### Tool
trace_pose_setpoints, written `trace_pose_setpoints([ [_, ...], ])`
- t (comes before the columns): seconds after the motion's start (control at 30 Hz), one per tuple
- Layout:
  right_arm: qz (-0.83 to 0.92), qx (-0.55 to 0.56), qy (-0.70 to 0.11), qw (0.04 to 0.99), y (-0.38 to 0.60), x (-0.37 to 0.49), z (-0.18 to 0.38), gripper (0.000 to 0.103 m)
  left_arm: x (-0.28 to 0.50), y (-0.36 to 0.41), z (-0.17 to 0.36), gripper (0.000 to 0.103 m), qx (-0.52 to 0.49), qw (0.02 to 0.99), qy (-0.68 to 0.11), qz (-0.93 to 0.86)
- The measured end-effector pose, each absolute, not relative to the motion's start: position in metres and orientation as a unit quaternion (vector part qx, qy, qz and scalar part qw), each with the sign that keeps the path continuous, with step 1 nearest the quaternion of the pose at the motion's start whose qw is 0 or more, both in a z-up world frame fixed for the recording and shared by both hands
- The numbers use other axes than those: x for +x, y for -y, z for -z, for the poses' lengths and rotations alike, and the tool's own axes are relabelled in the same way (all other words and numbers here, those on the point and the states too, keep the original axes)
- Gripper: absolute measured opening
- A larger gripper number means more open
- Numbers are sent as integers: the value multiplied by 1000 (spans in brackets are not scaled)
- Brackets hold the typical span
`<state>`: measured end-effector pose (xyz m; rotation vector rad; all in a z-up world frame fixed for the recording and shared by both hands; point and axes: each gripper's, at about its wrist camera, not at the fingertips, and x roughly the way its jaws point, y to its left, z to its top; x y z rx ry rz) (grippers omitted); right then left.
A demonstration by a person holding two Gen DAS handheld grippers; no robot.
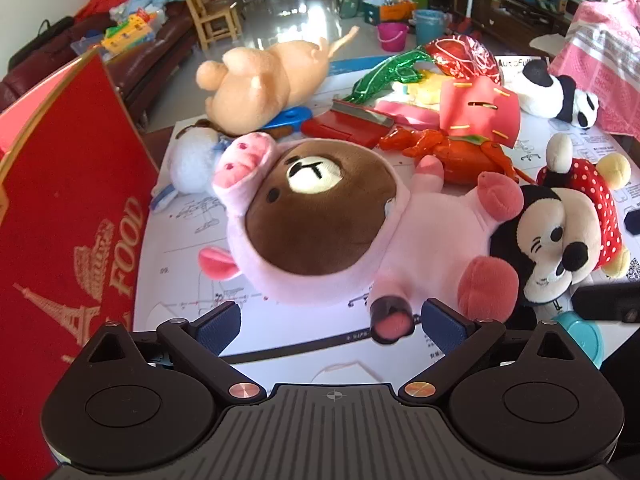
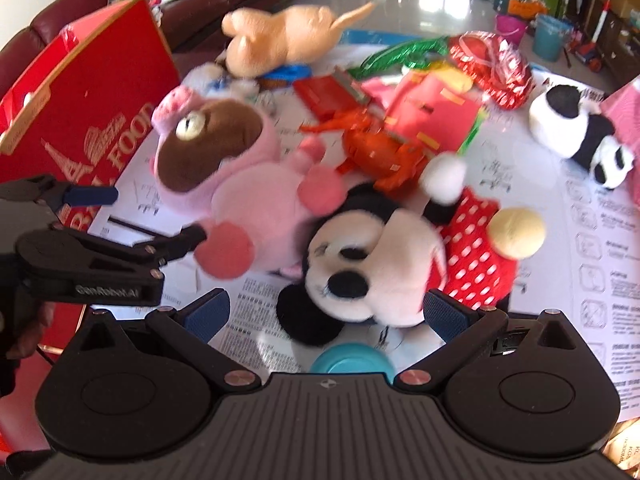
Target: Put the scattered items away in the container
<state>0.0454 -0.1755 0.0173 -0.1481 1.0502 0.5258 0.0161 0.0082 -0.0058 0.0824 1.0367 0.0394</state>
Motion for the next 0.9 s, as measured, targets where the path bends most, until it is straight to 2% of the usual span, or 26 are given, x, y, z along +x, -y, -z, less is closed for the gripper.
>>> trace_pose_setpoints([
  [0.07,-239,-65,-486,838,179,52,-23,102,23,-9,11,96,33,866,-498,-8],
  [0.2,-243,-49,-468,848,176,65,-30,102,29,-13,26,71,18,864,-504,6],
  [0.23,-247,-47,-463,850,174,68,-32,102,28,-15,29,70,9,863,-504,8],
  [0.4,-270,-50,-442,854,150,91,-34,99,25,-26,39,71,2,854,-520,3],
  [0.7,-279,-43,-497,821,109,137,8,81,24,-37,47,79,4,850,-527,-4],
  [0.8,-280,-18,-519,808,102,140,24,69,24,-35,50,83,12,849,-528,4],
  [0.87,-286,-1,-521,804,96,135,30,55,23,-32,52,84,21,851,-525,9],
  [0.9,-288,2,-514,808,95,132,31,52,23,-32,53,84,23,852,-524,10],
])
